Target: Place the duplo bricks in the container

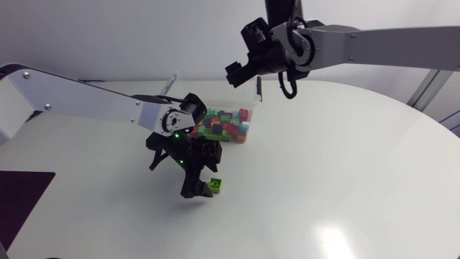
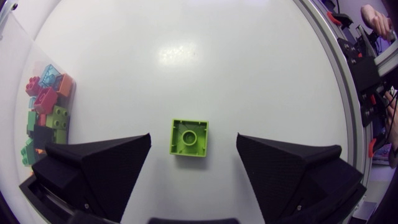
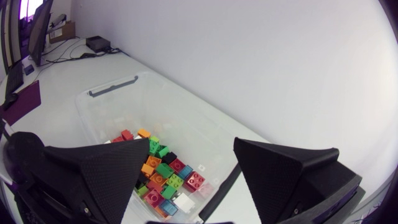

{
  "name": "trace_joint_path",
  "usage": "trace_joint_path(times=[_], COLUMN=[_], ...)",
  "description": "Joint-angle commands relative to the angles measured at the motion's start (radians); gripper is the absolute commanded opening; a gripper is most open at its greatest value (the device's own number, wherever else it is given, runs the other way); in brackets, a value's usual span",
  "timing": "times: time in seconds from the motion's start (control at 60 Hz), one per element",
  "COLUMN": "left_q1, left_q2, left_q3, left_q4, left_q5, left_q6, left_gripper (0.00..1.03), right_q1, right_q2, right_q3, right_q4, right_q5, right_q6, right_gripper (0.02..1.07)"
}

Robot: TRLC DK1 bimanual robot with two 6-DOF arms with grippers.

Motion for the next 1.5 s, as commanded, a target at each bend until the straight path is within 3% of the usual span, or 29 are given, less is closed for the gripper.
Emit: trace_joint_path(times=[0.0,0.333,0.517,0.65,0.667,0.783,1.133,1.483], left_q1=[-0.013,-0.057,-0.063,-0.075,-0.074,-0.074,-0.039,0.038], left_q2=[0.043,0.101,0.119,0.13,0.13,0.116,-0.114,-0.344], left_q3=[0.045,0.107,0.13,0.138,0.141,0.141,0.053,0.041], left_q4=[-0.025,-0.071,-0.085,-0.089,-0.089,-0.114,-0.126,-0.122], left_q5=[-0.014,-0.113,-0.137,-0.169,-0.169,-0.171,-0.152,-0.128], left_q6=[0.04,0.037,0.028,0.019,0.011,-0.015,-0.115,-0.291], left_gripper=[0.92,0.87,0.71,0.37,0.26,0.24,0.24,0.24], right_q1=[-0.013,-0.056,-0.066,-0.078,-0.083,-0.118,-0.162,-0.239], right_q2=[-0.103,-0.342,-0.482,-0.595,-0.615,-0.723,-1.009,-1.279], right_q3=[-0.078,-0.314,-0.414,-0.5,-0.517,-0.61,-0.849,-1.064], right_q4=[0.031,0.03,0.015,0.001,0.001,0.01,0.074,0.079], right_q5=[0.002,0.005,0.01,0.016,0.016,0.033,0.202,0.249], right_q6=[0.018,-0.012,-0.022,-0.022,-0.022,-0.022,0.038,0.075], right_gripper=[1.03,1.03,1.03,1.03,1.03,1.03,1.03,1.03])
